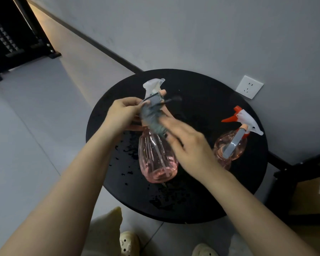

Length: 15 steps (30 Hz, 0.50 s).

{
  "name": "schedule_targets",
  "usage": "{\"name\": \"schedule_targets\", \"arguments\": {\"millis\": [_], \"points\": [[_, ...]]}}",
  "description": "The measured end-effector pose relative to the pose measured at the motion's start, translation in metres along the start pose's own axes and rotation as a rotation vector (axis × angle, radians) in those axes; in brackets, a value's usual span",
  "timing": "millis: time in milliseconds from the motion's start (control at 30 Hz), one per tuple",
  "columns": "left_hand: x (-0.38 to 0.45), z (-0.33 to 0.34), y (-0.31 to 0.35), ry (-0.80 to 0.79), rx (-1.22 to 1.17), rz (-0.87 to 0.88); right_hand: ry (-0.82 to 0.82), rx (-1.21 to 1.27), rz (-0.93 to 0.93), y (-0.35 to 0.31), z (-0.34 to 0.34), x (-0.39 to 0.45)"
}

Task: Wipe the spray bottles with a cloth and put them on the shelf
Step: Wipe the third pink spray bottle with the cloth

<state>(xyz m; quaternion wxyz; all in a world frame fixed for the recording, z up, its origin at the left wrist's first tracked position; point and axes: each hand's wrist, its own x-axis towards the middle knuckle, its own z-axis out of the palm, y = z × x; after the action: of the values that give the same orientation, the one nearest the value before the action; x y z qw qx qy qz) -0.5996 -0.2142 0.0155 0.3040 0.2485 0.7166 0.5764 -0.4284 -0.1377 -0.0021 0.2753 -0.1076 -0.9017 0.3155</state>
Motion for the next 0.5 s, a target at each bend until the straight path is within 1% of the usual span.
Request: {"name": "schedule_targets", "arguments": {"millis": [67,133,233,300,400,500], "points": [[0.0,0.0,0.002,-0.015,-0.051,-0.014,-0.133,-0.205,-0.197,-0.001,0.006,-0.004],[-0.001,-0.002,0.001,-0.053,-0.076,-0.005,-0.21,-0.301,-0.274,0.002,0.008,-0.008],[0.001,-0.004,-0.001,-0.017,-0.039,-0.009,-0.261,-0.378,-0.379,0.01,0.007,-0.019],[0.004,-0.006,0.001,0.014,-0.037,-0.067,-0.297,-0.425,-0.462,0.016,0.005,-0.028],[0.007,-0.01,0.003,0.001,-0.038,-0.088,-0.311,-0.445,-0.567,0.022,0.002,-0.04],[0.007,-0.007,0.002,0.009,-0.037,-0.079,-0.33,-0.437,-0.614,0.027,0.0,-0.045]]}}
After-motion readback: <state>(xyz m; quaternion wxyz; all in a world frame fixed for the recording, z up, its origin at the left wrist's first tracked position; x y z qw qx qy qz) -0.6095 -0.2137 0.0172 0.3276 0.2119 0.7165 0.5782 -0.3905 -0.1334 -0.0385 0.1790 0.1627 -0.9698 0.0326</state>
